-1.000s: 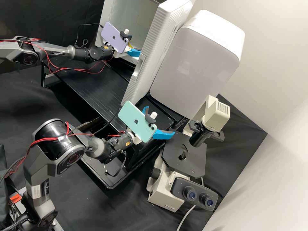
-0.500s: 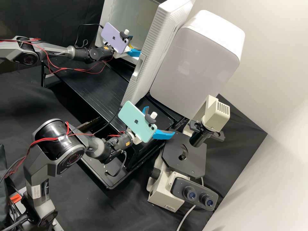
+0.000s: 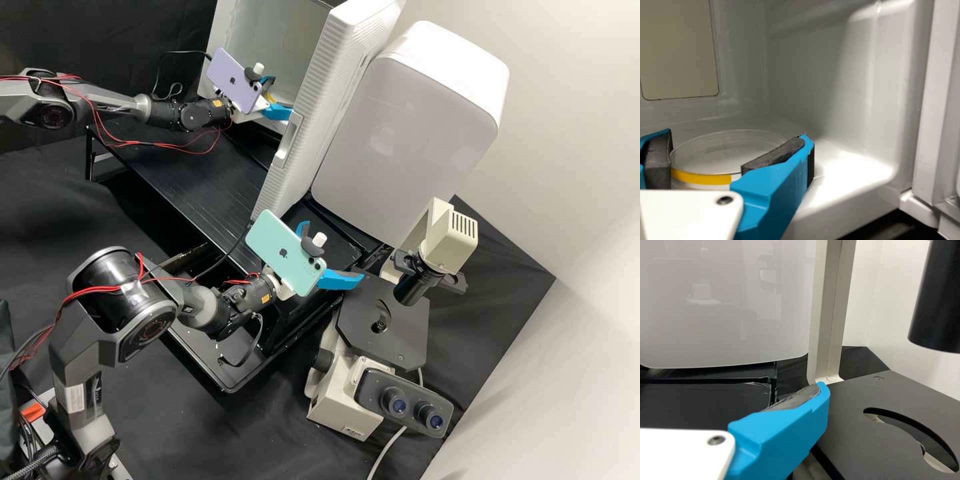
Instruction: Take the petri dish out of the incubator
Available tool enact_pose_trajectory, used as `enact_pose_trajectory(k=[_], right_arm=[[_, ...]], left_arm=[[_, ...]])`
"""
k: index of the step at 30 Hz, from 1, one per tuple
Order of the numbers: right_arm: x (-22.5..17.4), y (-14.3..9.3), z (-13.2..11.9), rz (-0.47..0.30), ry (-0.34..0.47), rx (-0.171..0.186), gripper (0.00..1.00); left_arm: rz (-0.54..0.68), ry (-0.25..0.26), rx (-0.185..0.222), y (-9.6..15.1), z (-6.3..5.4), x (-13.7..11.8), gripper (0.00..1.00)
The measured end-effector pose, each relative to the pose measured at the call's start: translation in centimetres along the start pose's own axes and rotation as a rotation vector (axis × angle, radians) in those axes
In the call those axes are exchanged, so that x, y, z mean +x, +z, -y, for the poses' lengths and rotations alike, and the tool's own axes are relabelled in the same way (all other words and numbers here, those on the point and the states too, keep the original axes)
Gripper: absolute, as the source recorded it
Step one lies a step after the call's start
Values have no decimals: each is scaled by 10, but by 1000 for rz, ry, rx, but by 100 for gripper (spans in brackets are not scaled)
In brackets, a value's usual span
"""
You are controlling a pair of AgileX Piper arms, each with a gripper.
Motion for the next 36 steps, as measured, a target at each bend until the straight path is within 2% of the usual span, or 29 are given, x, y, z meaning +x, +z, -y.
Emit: enact_pose_trajectory(k=[3,6,8,12,15,22,29,36], right_arm=[[0,0,0,0,0,0,100],[0,0,0,0,0,0,100],[0,0,0,0,0,0,100],[0,0,0,0,0,0,100],[0,0,0,0,0,0,100],[0,0,0,0,0,0,100],[0,0,0,0,0,0,100],[0,0,0,0,0,0,100]], left_arm=[[12,-11,32,3,-6,-9,0],[27,-27,77,4,-5,-17,0],[36,-23,88,5,-10,-23,0],[59,-39,105,7,-7,-38,0],[88,-49,102,10,-8,-51,0],[167,-89,141,16,-7,-81,0],[232,-132,134,18,-11,-120,0],[310,-109,114,16,-15,-162,0]])
